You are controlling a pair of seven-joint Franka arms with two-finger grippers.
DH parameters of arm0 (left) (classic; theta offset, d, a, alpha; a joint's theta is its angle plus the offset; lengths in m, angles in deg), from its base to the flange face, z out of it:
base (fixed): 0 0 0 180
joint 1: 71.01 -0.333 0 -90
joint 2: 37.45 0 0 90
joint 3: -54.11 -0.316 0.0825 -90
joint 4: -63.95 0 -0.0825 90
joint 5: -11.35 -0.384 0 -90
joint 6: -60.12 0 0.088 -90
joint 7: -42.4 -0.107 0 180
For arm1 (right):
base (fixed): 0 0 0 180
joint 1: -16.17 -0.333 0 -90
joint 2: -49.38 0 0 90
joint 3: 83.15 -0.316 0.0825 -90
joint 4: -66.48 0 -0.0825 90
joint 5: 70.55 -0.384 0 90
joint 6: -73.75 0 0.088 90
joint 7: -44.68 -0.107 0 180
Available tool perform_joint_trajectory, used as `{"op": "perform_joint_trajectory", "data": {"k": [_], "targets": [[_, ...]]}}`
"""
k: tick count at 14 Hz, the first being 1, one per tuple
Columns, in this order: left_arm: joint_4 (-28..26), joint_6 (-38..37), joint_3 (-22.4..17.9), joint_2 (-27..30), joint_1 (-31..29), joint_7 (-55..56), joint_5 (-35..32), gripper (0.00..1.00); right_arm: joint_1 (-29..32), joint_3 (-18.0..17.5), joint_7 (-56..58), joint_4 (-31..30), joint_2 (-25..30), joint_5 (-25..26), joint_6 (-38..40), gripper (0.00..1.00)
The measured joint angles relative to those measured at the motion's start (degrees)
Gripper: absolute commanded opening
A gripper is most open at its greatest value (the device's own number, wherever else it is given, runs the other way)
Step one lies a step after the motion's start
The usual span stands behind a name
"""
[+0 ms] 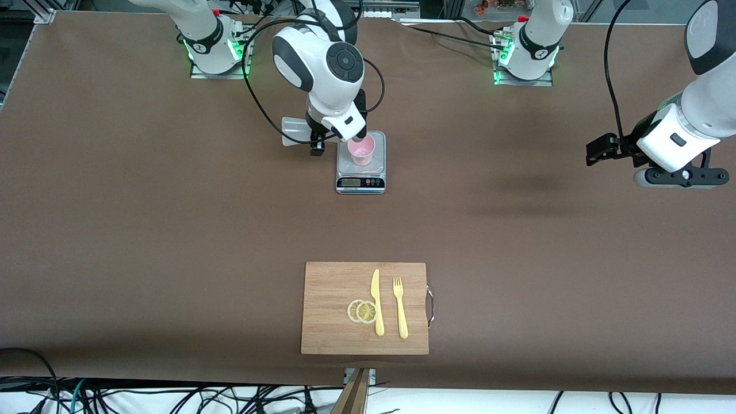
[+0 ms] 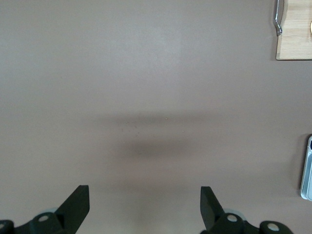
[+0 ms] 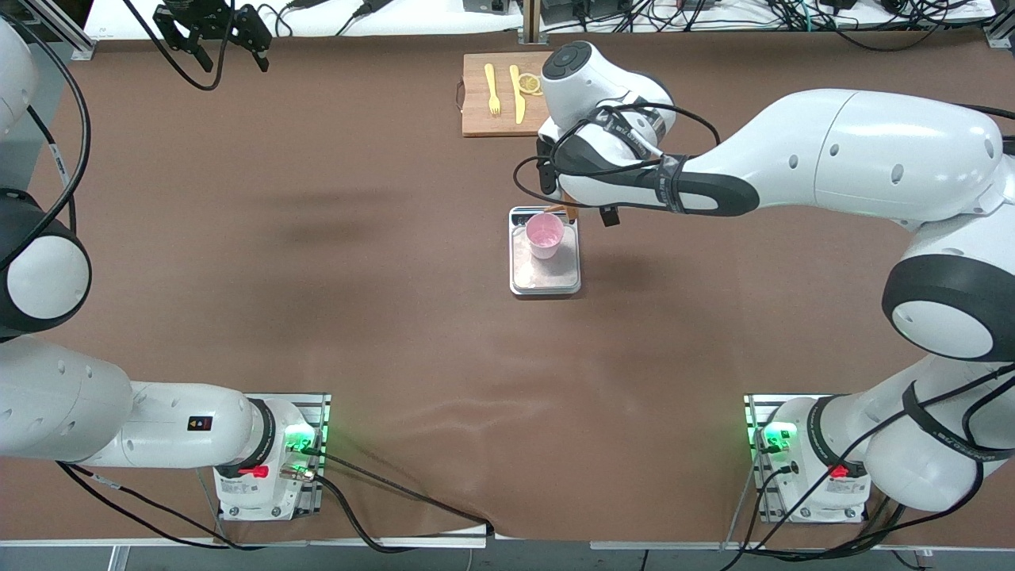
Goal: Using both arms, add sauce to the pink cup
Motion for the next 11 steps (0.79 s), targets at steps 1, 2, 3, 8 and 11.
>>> {"op": "perform_joint_trajectory", "data": {"k": [1, 2, 3, 8, 11], "targets": [[0.0, 0.0, 0.0, 0.0, 0.0, 0.0, 0.0, 1.00, 0.0, 0.1, 0.4, 0.0, 0.1, -0.4, -0.1, 0.00], [0.0, 0.0, 0.0, 0.0, 0.0, 0.0, 0.0, 1.00, 0.0, 0.2, 0.9, 0.0, 0.1, -0.8, -0.3, 0.00], [0.0, 0.0, 0.0, 0.0, 0.0, 0.0, 0.0, 1.00, 0.0, 0.4, 1.4, 0.0, 0.1, -1.4, -0.6, 0.00], [0.0, 0.0, 0.0, 0.0, 0.0, 0.0, 0.0, 1.00, 0.0, 1.3, 3.6, 0.0, 0.1, -3.8, -3.1, 0.00], [0.0, 0.0, 0.0, 0.0, 0.0, 0.0, 0.0, 1.00, 0.0, 3.4, 7.1, -0.2, 0.1, -6.1, -4.3, 0.00]]}}
